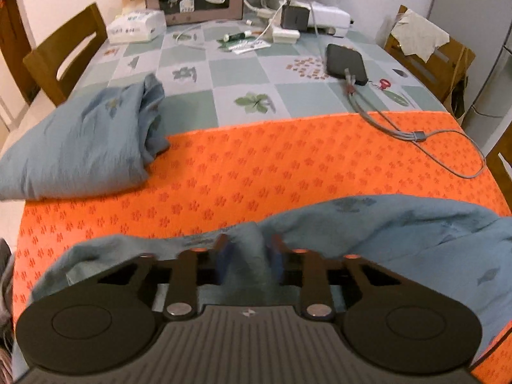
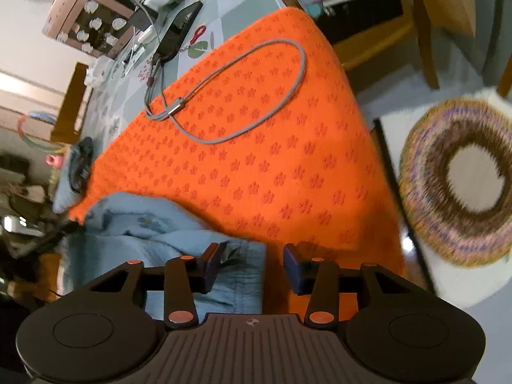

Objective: Fold clothes

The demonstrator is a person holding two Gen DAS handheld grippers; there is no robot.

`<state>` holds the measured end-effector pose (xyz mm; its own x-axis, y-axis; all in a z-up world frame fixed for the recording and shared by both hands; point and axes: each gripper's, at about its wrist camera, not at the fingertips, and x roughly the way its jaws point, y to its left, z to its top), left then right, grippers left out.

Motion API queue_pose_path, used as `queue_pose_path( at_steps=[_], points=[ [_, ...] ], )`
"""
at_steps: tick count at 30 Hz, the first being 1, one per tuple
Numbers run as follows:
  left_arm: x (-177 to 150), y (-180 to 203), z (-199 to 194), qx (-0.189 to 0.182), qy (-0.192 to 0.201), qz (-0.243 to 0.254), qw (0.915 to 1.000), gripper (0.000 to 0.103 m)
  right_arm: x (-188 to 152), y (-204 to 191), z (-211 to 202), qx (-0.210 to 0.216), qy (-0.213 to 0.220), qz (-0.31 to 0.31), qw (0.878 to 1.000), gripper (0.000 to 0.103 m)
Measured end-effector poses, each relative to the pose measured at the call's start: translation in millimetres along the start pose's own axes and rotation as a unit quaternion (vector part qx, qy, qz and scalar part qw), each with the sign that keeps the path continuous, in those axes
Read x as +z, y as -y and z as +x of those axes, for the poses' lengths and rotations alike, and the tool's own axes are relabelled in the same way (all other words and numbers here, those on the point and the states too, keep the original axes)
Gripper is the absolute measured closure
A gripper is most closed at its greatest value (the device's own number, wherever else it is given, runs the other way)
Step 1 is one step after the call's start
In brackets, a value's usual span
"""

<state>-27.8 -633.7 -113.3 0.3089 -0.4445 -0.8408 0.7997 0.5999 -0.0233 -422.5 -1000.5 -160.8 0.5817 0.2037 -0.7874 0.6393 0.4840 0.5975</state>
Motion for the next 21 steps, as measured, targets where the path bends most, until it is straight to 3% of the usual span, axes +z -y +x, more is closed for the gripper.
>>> queue_pose_path(
  at_steps=[1, 3, 13, 21],
  points=[
    [-1, -2, 0, -0.003, 0.000, -0.006, 1.0000, 0.099, 0, 2, 1, 0.007, 0.001, 0.008, 1.000, 0.070],
    [-3, -4, -5, -0.005, 0.012, -0.015, 0.9998, 0.101, 1, 5, 3, 0.020, 0.003, 0.024, 1.000, 0.081],
    [-4, -24, -93, -0.017, 0.108, -0.087, 0.9902, 0.102, -1, -12, -37, 0.073, 0.073, 0.021, 0.994, 0.082],
    [-62, -18, -186, -0.020, 0.151, -0.117, 0.9814, 0.102, -51, -32, -90, 0.108, 0.125, -0.024, 0.986, 0.083]
  ],
)
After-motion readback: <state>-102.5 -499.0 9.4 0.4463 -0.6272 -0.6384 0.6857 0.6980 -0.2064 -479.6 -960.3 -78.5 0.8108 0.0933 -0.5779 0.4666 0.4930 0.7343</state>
